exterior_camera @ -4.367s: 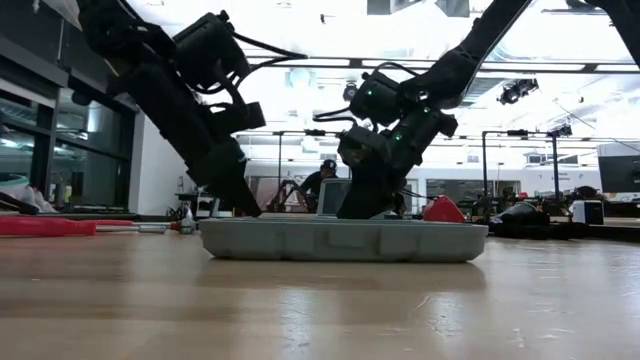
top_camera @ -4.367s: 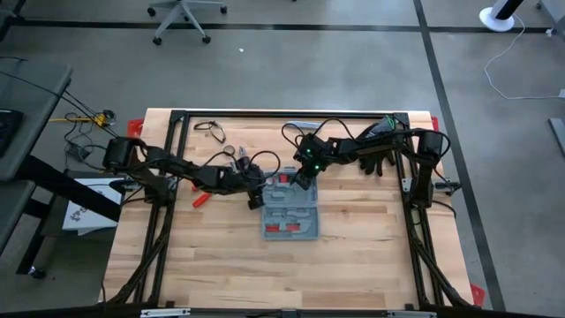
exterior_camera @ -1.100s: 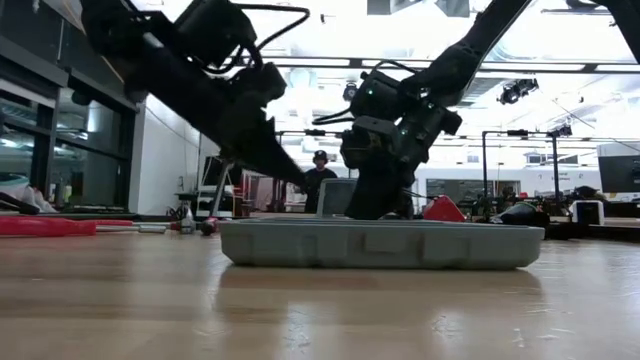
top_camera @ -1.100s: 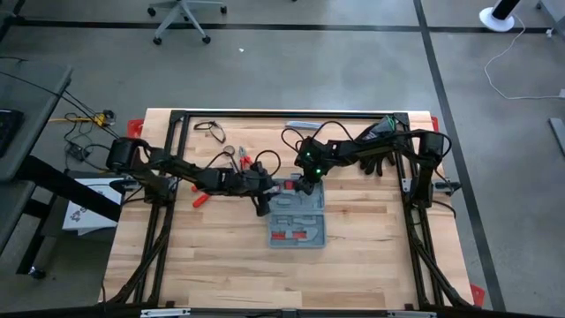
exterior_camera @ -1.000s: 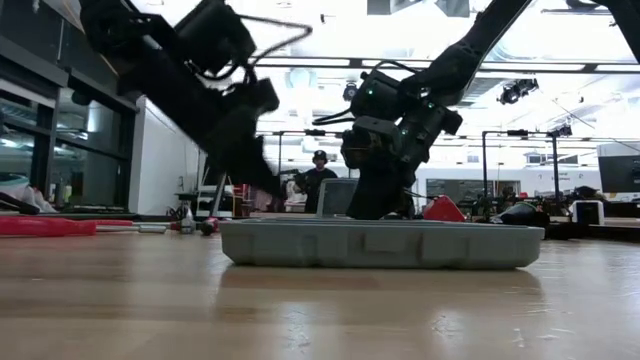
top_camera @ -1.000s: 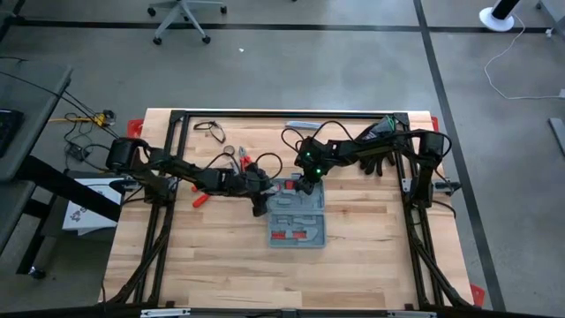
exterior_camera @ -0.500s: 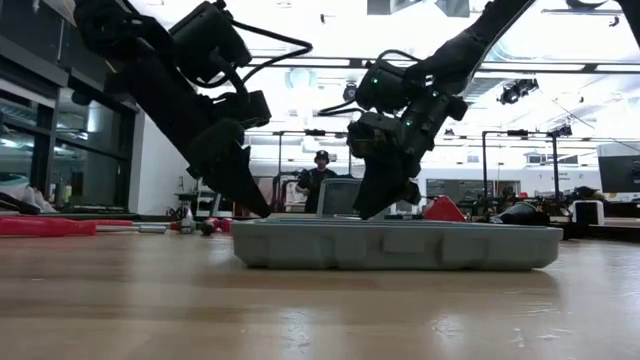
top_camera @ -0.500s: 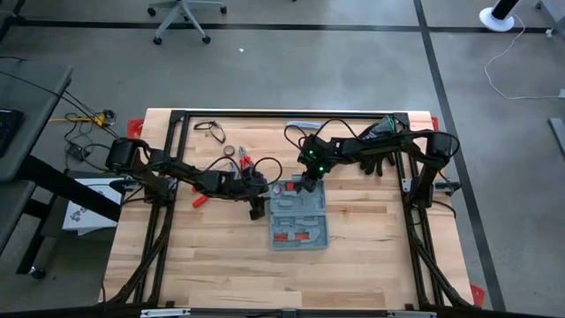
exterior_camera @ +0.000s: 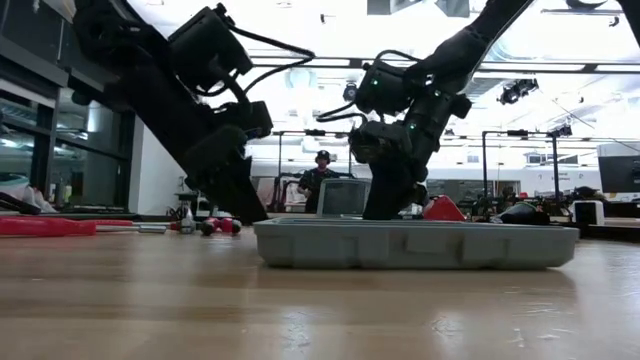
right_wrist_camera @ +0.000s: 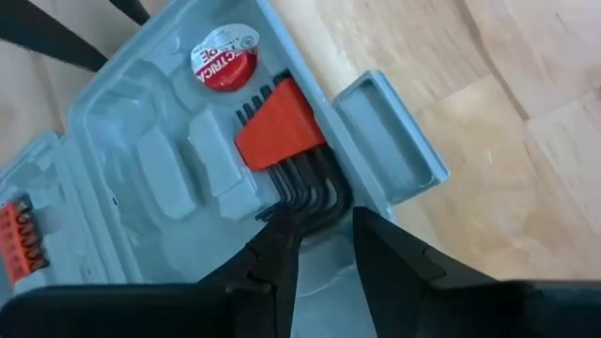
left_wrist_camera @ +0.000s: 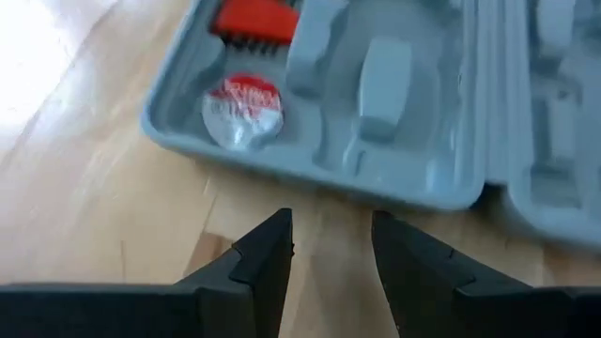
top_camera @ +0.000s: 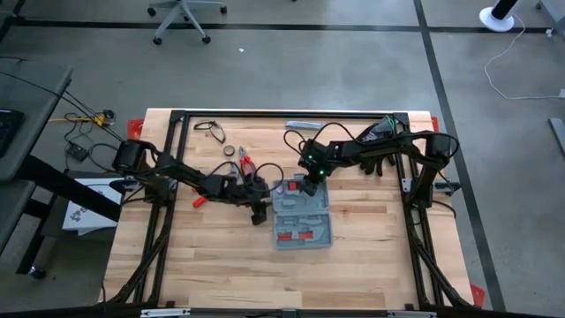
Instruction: Prefit tool cases
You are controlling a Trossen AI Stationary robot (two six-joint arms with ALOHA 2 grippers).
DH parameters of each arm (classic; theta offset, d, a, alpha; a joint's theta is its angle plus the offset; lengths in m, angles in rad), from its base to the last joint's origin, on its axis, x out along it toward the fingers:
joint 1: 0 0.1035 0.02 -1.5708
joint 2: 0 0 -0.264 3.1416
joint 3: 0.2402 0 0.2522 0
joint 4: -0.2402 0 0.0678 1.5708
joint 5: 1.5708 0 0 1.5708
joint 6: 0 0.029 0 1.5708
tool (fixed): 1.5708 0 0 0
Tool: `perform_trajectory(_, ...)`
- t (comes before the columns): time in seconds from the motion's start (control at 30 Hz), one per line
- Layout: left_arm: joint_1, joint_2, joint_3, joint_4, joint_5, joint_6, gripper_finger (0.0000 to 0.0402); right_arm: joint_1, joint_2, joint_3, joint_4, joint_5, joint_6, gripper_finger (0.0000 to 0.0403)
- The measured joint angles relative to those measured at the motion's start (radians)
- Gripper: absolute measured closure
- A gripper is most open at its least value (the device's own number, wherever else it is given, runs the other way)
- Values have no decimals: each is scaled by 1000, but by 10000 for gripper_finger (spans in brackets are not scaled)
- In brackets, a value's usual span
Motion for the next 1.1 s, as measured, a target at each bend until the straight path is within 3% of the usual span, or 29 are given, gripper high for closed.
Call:
perform_trajectory(0.37,-4,120,3,195,17,-10,261,-1,12,0,5,-2,20,304)
perform_trajectory(0.6,-5,154,23,223,6,-13,261,0,44,3,-3,-20,22,304)
perform_trajectory(1.1,-6,156,26,225,0,-1,261,-8,53,-7,135,-220,98,304)
